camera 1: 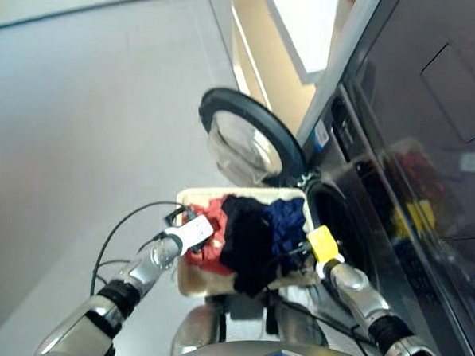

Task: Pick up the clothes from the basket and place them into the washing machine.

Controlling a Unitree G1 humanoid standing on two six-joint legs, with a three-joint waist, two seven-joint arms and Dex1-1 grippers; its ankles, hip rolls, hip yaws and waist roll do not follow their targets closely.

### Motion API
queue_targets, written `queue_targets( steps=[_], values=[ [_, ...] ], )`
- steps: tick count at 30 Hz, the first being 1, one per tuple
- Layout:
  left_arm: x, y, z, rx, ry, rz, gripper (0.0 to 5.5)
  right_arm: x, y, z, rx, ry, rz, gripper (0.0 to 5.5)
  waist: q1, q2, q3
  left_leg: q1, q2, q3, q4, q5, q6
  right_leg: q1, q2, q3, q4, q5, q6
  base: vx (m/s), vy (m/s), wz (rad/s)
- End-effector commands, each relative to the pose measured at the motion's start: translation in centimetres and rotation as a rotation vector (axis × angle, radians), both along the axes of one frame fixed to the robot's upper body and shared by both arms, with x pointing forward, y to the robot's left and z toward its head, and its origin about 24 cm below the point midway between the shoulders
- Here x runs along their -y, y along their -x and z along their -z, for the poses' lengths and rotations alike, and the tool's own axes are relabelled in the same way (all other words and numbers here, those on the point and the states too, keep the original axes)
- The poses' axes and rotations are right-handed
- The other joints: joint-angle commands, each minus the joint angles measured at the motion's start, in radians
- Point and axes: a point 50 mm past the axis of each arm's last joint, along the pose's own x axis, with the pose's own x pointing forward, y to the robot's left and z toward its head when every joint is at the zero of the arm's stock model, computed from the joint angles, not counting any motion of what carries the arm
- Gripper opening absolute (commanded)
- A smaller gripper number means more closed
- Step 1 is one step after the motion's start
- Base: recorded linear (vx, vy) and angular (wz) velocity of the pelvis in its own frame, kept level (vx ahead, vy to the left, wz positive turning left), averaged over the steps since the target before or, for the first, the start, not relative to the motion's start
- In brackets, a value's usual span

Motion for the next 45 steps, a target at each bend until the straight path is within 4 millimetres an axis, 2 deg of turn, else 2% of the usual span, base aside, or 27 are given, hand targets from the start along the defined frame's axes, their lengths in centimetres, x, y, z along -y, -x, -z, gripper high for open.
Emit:
queue_targets(
  steps=[1,4,7,11,14,20,21,23,32,33,34,35,40,45],
  values=[
    [-0.7,-1.8,-2.0,0.103,-0.013,-0.015,5.50,-1.8,-1.2,-3.4,0.171,-0.085,-0.068,5.50,-0.011,-0.026,-0.007,-0.102,-0.002,0.018,0.122,-0.044,-0.010,-0.073,-0.035,0.031,0.166,-0.102,0.087,-0.052,0.000,0.009],
    [-1.0,-3.2,-3.3,0.153,-0.007,-0.061,5.50,-2.3,-2.4,-5.3,0.246,-0.102,-0.075,5.50,-0.021,-0.024,-0.001,-0.205,0.000,0.014,0.168,-0.046,-0.009,-0.166,-0.041,0.033,0.199,-0.101,0.087,-0.038,0.004,0.025],
    [-1.9,-4.5,-5.2,0.211,-0.004,-0.100,5.50,-2.7,-3.4,-7.3,0.324,-0.110,-0.088,5.50,-0.025,-0.022,0.010,-0.303,0.004,0.009,0.228,-0.062,-0.005,-0.262,-0.039,0.036,0.251,-0.108,0.084,-0.059,0.016,0.103],
    [-2.9,-5.6,-7.1,0.274,0.042,-0.181,5.50,-2.8,-4.0,-8.9,0.383,-0.139,-0.070,5.50,-0.032,-0.020,0.012,-0.416,0.006,0.001,0.294,-0.076,0.000,-0.358,-0.044,0.035,0.293,-0.113,0.083,-0.027,0.000,0.016],
    [-3.7,-6.6,-8.7,0.351,0.011,-0.233,5.50,-2.9,-4.5,-10.0,0.433,-0.151,-0.059,5.50,-0.038,-0.014,0.011,-0.488,0.007,-0.008,0.325,-0.083,0.002,-0.429,-0.047,0.031,0.325,-0.119,0.082,0.000,0.000,0.000],
    [-6.2,-7.7,-10.1,0.403,0.053,-0.435,5.50,-3.3,-4.8,-11.0,0.470,-0.195,-0.035,5.50,-0.044,-0.013,0.011,-0.587,0.007,-0.012,0.360,-0.090,0.008,-0.530,-0.045,0.033,0.355,-0.122,0.079,0.011,0.001,0.000],
    [-6.4,-7.9,-10.5,0.406,0.072,-0.451,5.50,-3.3,-4.7,-11.2,0.476,-0.202,-0.039,5.50,-0.043,-0.011,0.012,-0.590,0.011,-0.019,0.372,-0.123,0.005,-0.534,-0.042,0.039,0.371,-0.151,0.086,0.063,-0.002,-0.011],
    [-6.7,-8.1,-10.5,0.374,0.095,-0.477,5.50,-3.5,-4.5,-11.4,0.477,-0.216,-0.046,5.50,-0.048,-0.009,0.013,-0.624,0.012,-0.021,0.388,-0.125,0.006,-0.564,-0.042,0.041,0.380,-0.150,0.085,0.034,0.000,-0.018],
    [-6.2,-9.4,-12.2,0.343,0.195,-0.472,5.50,-3.7,-4.2,-11.5,0.473,-0.265,-0.040,5.50,-0.062,-0.007,0.023,-0.732,0.014,-0.032,0.433,-0.131,0.009,-0.671,-0.039,0.039,0.416,-0.146,0.087,0.000,0.000,0.000],
    [-6.0,-9.5,-12.2,0.343,0.199,-0.469,2.42,-3.7,-4.2,-11.4,0.469,-0.264,-0.038,5.50,-0.062,-0.007,0.023,-0.737,0.013,-0.031,0.438,-0.132,0.010,-0.675,-0.040,0.041,0.418,-0.145,0.087,0.000,0.000,0.000],
    [-5.9,-9.4,-12.1,0.338,0.204,-0.468,0.30,-3.6,-4.1,-11.2,0.464,-0.263,-0.035,5.50,-0.063,-0.007,0.021,-0.741,0.011,-0.031,0.443,-0.133,0.011,-0.680,-0.041,0.041,0.421,-0.144,0.088,0.000,0.000,0.000],
    [-5.6,-9.5,-12.1,0.334,0.211,-0.457,0.00,-3.6,-4.1,-11.1,0.458,-0.266,-0.034,5.50,-0.064,-0.006,0.019,-0.746,0.010,-0.032,0.443,-0.132,0.011,-0.685,-0.043,0.040,0.419,-0.142,0.088,0.000,0.000,0.000],
    [-4.9,-9.4,-11.5,0.311,0.213,-0.432,0.00,-3.4,-3.8,-10.9,0.449,-0.270,-0.045,5.50,-0.065,-0.001,-0.007,-0.745,0.004,-0.035,0.420,-0.128,0.007,-0.693,-0.041,0.044,0.402,-0.135,0.087,0.000,0.000,0.000],
    [-4.4,-8.9,-10.7,0.275,0.251,-0.405,0.00,-3.4,-3.5,-10.3,0.425,-0.269,-0.054,5.50,-0.060,0.007,-0.019,-0.716,0.007,-0.029,0.389,-0.118,0.004,-0.675,-0.039,0.049,0.381,-0.122,0.087,0.000,0.000,0.000]
  ],
)
